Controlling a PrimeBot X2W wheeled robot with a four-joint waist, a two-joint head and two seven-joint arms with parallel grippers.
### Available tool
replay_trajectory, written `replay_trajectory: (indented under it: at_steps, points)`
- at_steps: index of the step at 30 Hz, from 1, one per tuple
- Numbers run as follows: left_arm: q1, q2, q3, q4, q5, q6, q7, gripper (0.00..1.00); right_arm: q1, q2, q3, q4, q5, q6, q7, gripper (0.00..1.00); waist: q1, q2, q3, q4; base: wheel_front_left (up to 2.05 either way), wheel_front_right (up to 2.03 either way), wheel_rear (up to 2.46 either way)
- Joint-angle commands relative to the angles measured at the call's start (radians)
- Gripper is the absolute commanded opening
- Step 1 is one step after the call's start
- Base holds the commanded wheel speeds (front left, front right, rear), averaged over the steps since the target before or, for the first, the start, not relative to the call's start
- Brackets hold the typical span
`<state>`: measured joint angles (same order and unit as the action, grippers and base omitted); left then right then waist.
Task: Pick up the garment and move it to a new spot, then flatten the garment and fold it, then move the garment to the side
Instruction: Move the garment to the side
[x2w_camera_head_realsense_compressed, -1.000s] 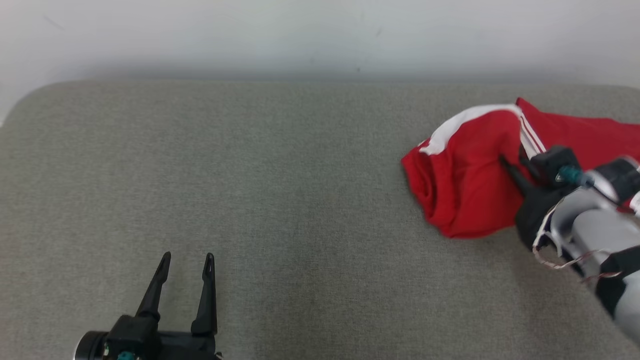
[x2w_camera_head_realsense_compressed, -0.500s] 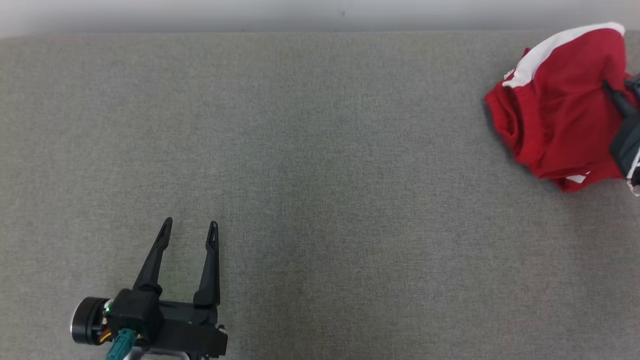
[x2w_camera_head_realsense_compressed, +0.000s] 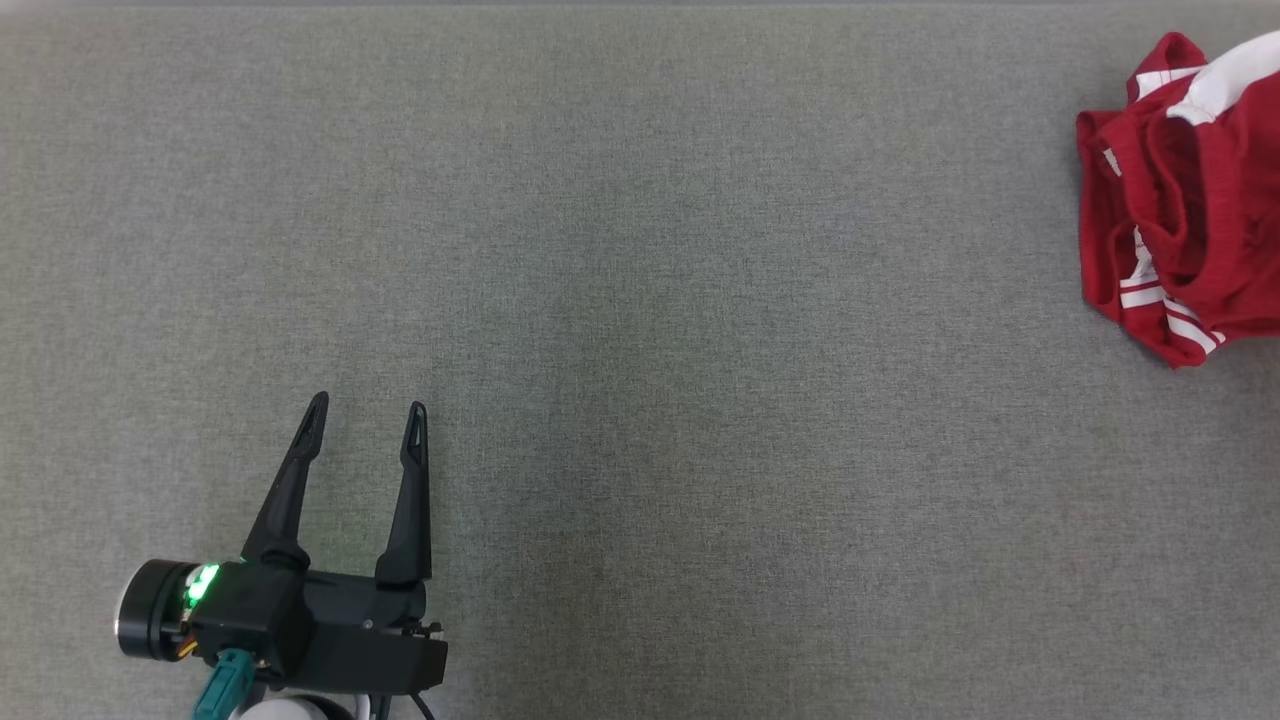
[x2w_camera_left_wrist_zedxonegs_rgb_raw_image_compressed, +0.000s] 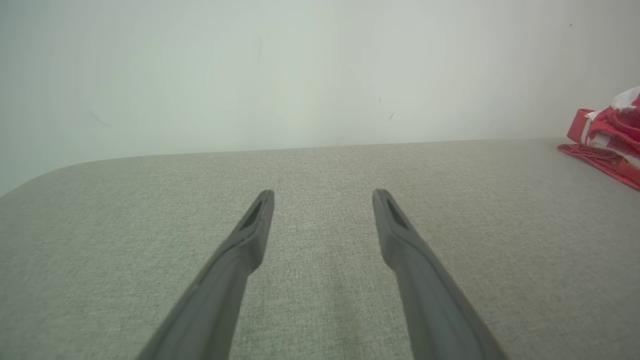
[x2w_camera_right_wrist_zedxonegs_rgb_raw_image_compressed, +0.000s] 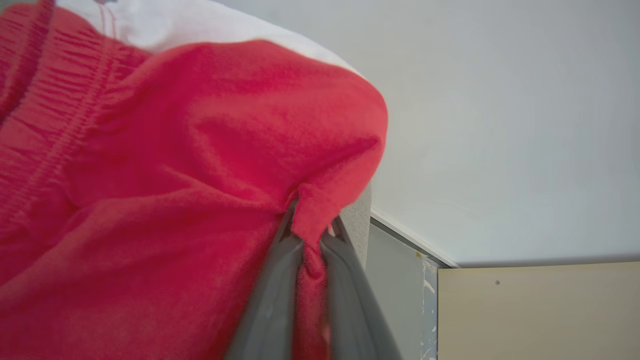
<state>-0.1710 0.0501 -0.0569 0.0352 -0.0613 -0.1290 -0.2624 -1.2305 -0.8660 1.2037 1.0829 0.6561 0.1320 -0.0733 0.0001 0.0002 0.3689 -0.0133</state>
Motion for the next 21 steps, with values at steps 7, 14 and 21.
replay_trajectory:
  at_steps: [7, 14, 21]
  points:
    - [-0.014, 0.001, 0.011, -0.013, 0.011, -0.001, -0.001, 1.00, -0.012, 0.029, 0.012, 0.038, 0.033, -0.002, -0.008, 0.40, -0.0001, -0.0002, 0.008, -0.003, 0.00, 0.00, 0.00]
    - [0.010, 0.000, 0.025, 0.011, 0.002, -0.001, -0.001, 1.00, -0.026, 0.063, -0.002, 0.091, 0.052, -0.002, -0.052, 1.00, -0.0001, -0.0002, -0.042, -0.004, 0.00, 0.00, 0.00]
    - [0.075, 0.001, 0.053, 0.031, -0.012, -0.001, -0.001, 1.00, 0.011, 0.139, -0.111, 0.118, 0.146, -0.002, -0.172, 1.00, -0.0001, -0.0002, -0.148, -0.009, 0.00, 0.00, 0.00]
